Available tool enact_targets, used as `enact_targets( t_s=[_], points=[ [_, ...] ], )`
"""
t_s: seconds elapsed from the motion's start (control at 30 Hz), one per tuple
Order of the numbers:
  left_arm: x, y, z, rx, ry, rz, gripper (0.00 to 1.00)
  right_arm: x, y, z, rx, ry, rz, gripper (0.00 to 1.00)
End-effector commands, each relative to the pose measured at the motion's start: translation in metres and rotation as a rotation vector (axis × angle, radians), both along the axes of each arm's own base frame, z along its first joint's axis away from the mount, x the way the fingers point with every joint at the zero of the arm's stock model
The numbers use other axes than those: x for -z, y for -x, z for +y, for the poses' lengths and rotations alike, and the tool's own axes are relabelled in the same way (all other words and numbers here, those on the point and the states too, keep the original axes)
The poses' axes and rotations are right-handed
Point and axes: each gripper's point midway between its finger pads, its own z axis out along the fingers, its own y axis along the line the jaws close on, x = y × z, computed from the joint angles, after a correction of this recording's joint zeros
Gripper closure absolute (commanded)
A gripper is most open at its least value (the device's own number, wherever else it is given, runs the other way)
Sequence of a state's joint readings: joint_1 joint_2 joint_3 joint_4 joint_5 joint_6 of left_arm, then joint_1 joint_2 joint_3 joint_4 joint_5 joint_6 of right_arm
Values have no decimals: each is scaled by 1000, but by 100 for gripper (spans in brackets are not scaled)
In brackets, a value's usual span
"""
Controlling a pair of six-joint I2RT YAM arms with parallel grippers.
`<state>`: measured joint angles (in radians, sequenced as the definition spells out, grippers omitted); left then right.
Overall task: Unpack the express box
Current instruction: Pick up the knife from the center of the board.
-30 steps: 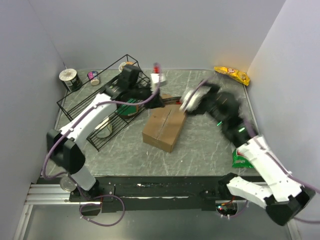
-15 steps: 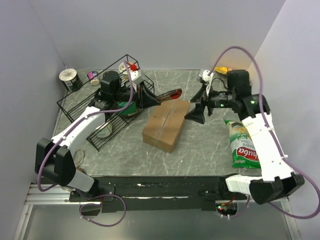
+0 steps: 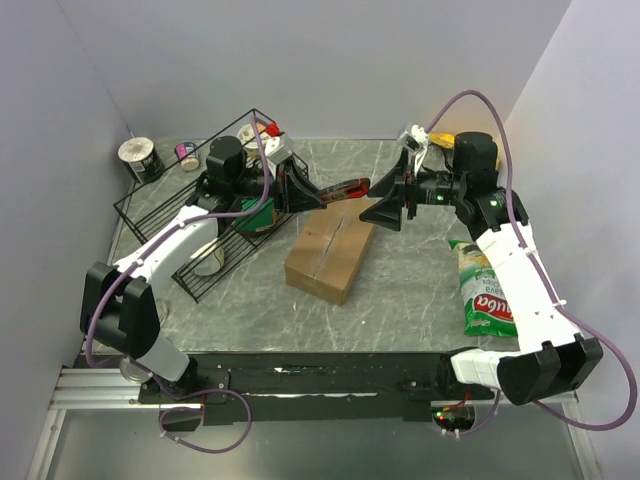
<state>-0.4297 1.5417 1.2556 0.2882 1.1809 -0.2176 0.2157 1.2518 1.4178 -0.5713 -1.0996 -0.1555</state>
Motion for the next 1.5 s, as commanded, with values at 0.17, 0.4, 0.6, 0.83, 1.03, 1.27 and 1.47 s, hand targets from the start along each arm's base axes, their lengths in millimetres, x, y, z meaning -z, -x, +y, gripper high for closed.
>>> enact_targets(
  t_s=[0.17, 0.4, 0.6, 0.83, 1.03, 1.27, 1.47],
  points=[
    [-24, 10, -4, 113, 27, -127, 99, 1, -23, 8, 9, -27, -57, 18],
    [-23, 7, -8, 147, 31, -120, 99, -4, -29, 18, -26, -71, -50, 31],
    [-22, 5, -8, 150, 25, -123, 99, 4, -30, 24, -41, -56, -46, 63],
    [-14, -5, -7, 90, -24, -136, 64, 6, -28, 14, -45, 83, -200, 100],
    [6, -10, 2, 51, -139, -186, 53, 7, -13, -1, -76, 257, -284, 100],
    [14, -11, 7, 51, -177, -295, 31, 21, 14, 8, -92, 419, -396, 100],
    [18, -7, 7, 99, -186, -290, 29, 26, -1, 5, -11, 457, -387, 100]
  ],
)
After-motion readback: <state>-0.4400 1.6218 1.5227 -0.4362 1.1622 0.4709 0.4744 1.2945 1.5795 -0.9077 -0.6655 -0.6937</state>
